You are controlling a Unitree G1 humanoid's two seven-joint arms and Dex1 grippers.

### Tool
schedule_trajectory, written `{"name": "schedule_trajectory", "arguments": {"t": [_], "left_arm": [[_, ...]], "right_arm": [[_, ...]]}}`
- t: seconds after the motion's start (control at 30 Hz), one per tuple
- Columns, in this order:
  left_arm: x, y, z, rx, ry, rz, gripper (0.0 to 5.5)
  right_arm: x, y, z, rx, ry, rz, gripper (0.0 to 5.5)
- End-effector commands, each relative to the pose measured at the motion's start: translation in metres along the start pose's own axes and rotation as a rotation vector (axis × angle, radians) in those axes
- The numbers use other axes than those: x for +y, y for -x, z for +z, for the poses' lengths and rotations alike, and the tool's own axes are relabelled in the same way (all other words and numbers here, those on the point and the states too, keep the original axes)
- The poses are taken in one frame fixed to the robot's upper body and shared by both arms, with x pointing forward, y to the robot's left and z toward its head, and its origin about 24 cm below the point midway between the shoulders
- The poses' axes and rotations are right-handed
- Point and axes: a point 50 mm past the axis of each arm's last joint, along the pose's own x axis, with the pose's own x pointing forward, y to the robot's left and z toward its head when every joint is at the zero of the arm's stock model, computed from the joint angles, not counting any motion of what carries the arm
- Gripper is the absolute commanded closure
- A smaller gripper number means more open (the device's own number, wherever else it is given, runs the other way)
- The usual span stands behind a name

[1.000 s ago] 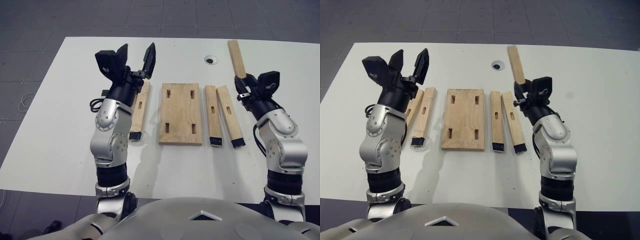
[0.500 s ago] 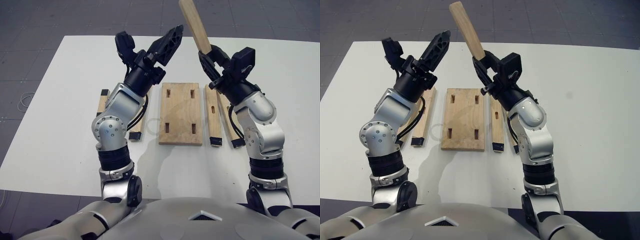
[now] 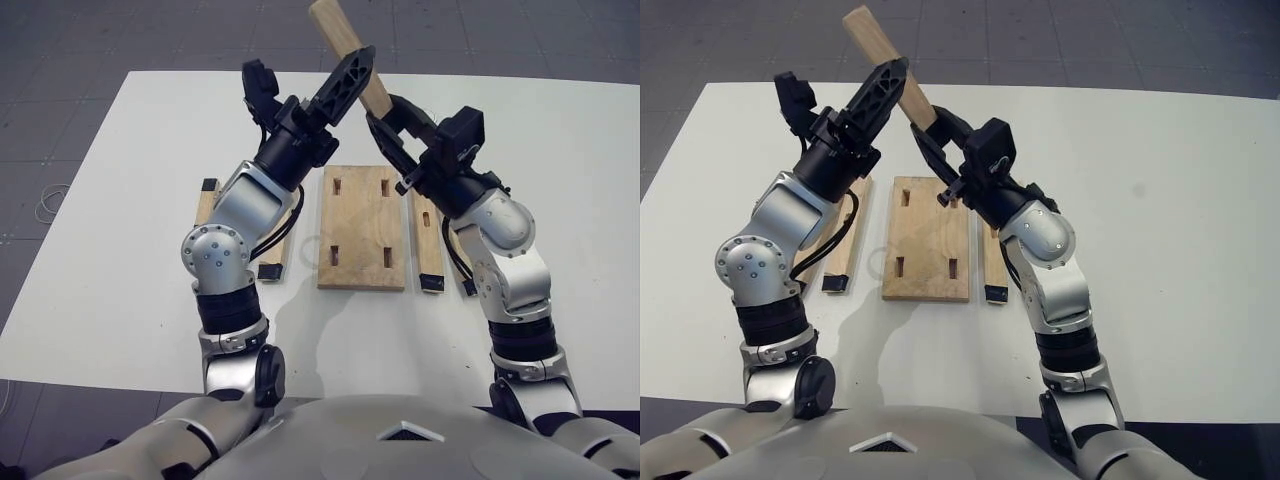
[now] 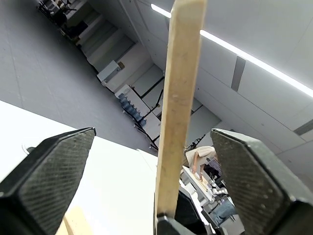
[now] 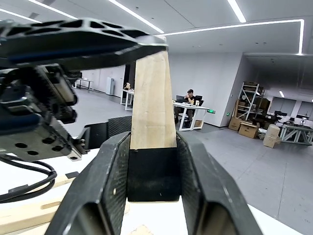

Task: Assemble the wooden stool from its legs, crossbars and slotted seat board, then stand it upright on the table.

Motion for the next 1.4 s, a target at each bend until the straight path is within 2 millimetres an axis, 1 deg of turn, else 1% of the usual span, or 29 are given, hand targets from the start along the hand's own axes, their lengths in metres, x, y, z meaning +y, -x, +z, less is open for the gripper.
{"name": "schedule_trajectory", "arguments": {"t": [0.03, 0.13, 0.27, 0.63, 0.9, 0.97, 1.0, 1.03, 1.13, 1.4], "left_arm": [[-0.003, -0.006, 0.007, 0.023, -0.025, -0.010, 1.13], [-0.007, -0.008, 0.008, 0.048, -0.074, -0.029, 1.13], [-0.011, -0.009, 0.007, 0.059, -0.081, -0.053, 1.13], [-0.010, -0.006, 0.006, 0.043, -0.038, -0.054, 2.73], [-0.010, -0.004, 0.014, 0.030, -0.055, -0.055, 4.09], [-0.010, -0.004, 0.016, 0.026, -0.060, -0.053, 4.38], [-0.009, -0.004, 0.016, 0.025, -0.062, -0.052, 4.44], [-0.009, -0.004, 0.017, 0.024, -0.063, -0.051, 4.68], [-0.009, -0.004, 0.017, 0.026, -0.063, -0.052, 5.07], [-0.008, -0.004, 0.015, 0.025, -0.053, -0.051, 5.08]], "right_arm": [[-0.002, -0.003, 0.003, -0.005, 0.040, 0.048, 4.19], [-0.002, -0.002, 0.003, 0.000, 0.049, 0.052, 4.19], [-0.001, -0.003, 0.003, -0.002, 0.057, 0.051, 4.19], [-0.002, -0.001, 0.000, 0.021, 0.084, 0.051, 4.19], [-0.003, 0.002, -0.002, 0.034, 0.094, 0.051, 4.19], [-0.004, 0.003, -0.003, 0.039, 0.094, 0.050, 4.19], [-0.004, 0.004, -0.003, 0.041, 0.094, 0.051, 4.19], [-0.004, 0.004, -0.003, 0.042, 0.093, 0.052, 4.19], [-0.004, 0.003, -0.004, 0.041, 0.092, 0.051, 4.19], [-0.003, 0.005, -0.005, 0.049, 0.104, 0.056, 4.19]]}}
